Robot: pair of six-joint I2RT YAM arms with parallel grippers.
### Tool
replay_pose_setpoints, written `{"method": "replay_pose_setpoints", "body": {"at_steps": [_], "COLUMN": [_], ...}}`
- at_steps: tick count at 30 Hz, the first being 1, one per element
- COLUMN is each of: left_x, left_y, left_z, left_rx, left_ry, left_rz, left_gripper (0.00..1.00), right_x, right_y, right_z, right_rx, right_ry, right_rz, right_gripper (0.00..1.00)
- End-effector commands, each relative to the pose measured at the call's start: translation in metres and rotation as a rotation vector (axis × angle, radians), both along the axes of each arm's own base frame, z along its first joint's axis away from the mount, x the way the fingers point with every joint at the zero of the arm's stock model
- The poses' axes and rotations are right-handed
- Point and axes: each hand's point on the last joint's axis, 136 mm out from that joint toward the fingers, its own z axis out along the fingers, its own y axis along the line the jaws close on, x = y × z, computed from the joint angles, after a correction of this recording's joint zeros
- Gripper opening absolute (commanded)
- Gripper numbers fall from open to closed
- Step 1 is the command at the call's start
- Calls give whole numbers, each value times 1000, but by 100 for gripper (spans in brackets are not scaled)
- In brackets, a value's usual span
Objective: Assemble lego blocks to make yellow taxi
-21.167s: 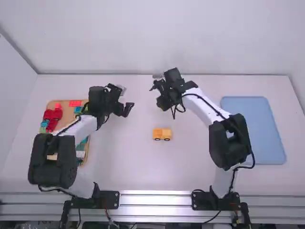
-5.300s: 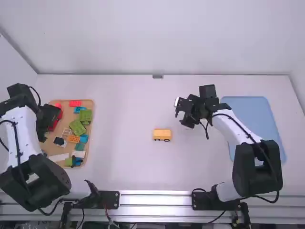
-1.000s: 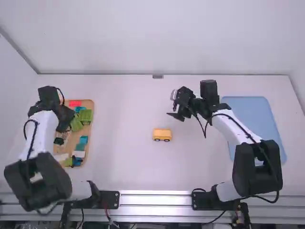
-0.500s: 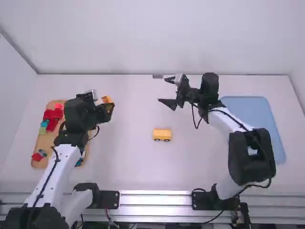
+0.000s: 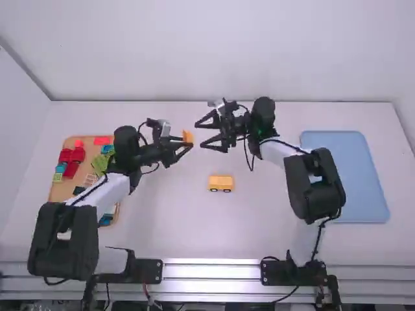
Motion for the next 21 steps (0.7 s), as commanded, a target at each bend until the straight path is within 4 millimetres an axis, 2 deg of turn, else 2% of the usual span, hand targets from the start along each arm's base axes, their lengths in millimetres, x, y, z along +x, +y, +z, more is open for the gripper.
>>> {"method": "replay_pose_setpoints", "body": {"at_steps": [1,7,14,21], "left_x": [-16,-18,-17,-15], "left_y": [-16,-24,-25,-24], "left_z": [2,12,20,26], "left_rx": [-15,-32,-37,-54], "left_ry": [-63,-127,-172,-168], "left_rz": [-147,-193,-194,-181], "left_gripper": [2,2,2,2], "right_x": [3,3,-6,-11], "right_y": [-2,8,15,21], "right_z": [12,10,8,8], "right_rx": [-34,-38,-35,-13], "right_ry": [90,108,90,19], "right_rz": [31,35,65,86], "right_gripper": [90,87,68,59]}}
